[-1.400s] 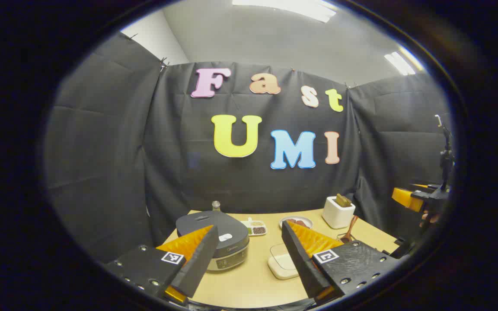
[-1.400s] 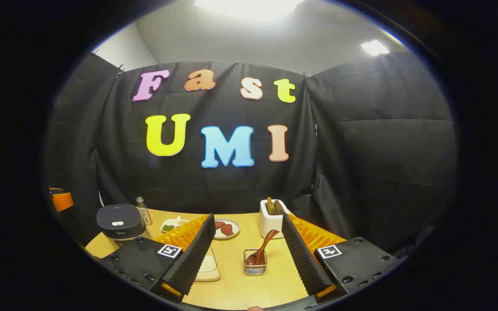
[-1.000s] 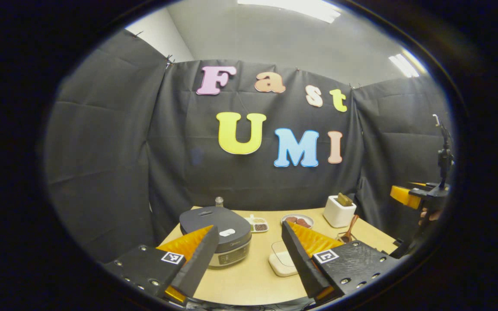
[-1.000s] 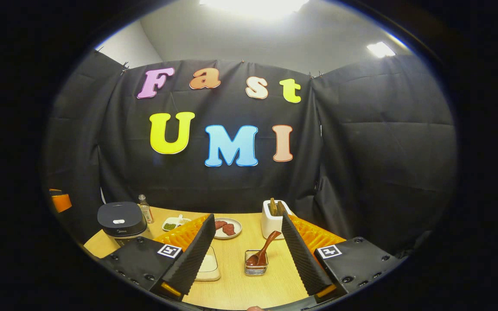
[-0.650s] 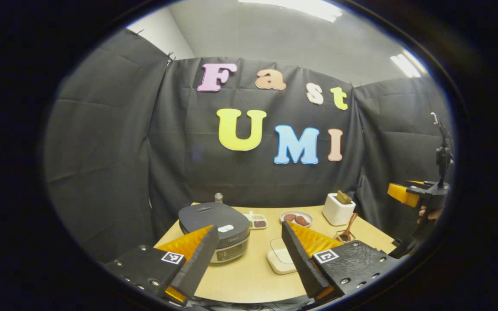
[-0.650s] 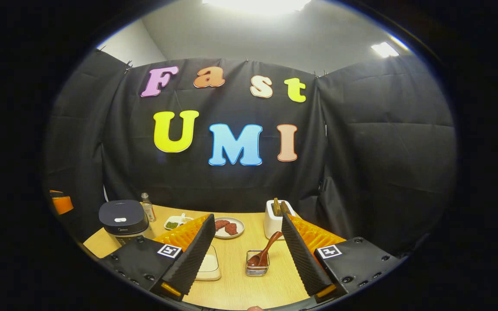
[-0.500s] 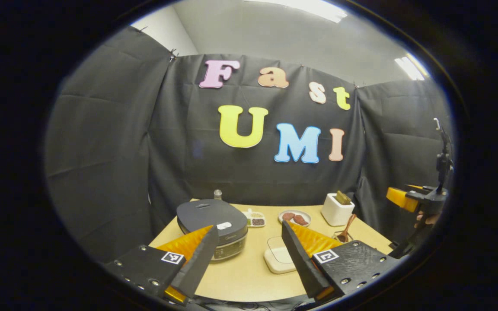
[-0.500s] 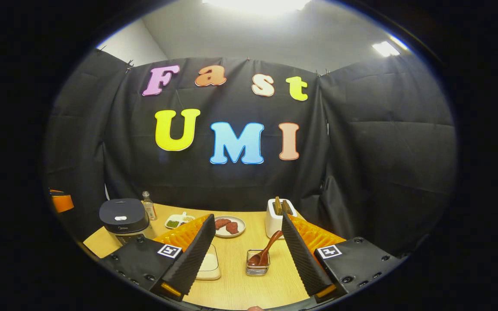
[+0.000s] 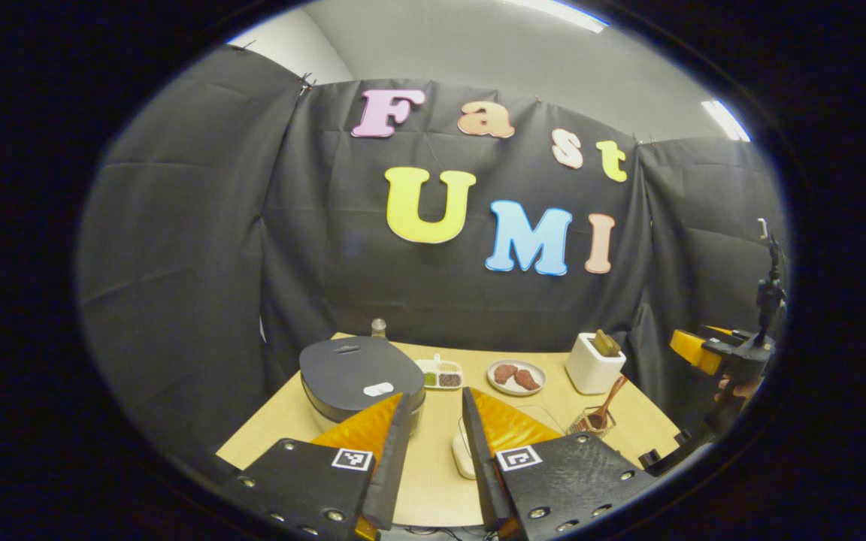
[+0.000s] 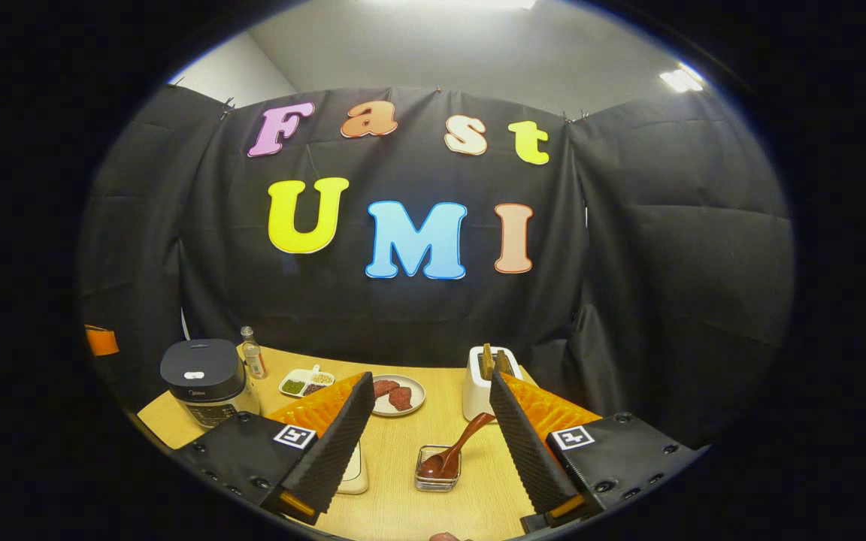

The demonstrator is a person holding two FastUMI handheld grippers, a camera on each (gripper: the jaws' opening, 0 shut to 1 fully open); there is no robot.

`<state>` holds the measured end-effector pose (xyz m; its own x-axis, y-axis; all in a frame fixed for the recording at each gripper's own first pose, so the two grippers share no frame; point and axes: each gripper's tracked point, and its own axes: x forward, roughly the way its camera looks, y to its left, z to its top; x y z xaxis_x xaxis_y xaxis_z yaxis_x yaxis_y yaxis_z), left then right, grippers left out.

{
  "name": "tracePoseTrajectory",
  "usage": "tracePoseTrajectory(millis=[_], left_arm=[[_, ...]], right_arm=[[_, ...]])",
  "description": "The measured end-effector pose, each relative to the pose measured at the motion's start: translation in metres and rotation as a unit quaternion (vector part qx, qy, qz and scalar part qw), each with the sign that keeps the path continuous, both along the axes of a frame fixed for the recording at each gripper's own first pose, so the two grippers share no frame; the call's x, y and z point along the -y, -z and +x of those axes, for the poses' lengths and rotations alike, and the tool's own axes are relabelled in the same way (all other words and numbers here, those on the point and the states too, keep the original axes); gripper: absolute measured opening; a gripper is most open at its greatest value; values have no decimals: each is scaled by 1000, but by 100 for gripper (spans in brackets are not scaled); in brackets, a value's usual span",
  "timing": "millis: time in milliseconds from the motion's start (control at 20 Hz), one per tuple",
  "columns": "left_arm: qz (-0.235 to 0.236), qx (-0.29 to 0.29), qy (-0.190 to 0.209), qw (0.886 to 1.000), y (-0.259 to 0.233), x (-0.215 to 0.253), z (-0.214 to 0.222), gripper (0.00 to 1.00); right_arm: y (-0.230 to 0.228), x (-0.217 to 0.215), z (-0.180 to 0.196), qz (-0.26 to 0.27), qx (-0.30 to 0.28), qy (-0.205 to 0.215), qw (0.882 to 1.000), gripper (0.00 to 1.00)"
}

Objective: Close the left gripper, press the button to open the rice cooker; take a wooden spoon from the chopstick holder with the right hand, scoop a spoonful of rice and pour it into the rice cooker, then put the wooden spoon back into the chopstick holder.

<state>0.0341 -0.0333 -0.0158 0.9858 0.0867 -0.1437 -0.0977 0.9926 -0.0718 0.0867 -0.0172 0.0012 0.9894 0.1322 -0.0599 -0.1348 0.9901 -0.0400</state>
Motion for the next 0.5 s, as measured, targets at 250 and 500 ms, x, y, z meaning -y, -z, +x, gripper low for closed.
tracePoseTrajectory(millis=[250, 500], left_arm=[[11, -28, -13, 999, 0, 36, 40, 15], [48, -61, -33, 996, 9, 60, 56, 1]], right_arm=[[10, 23, 40, 7, -3, -23, 1000, 97], [33, 46, 66, 9, -20, -31, 999, 98]])
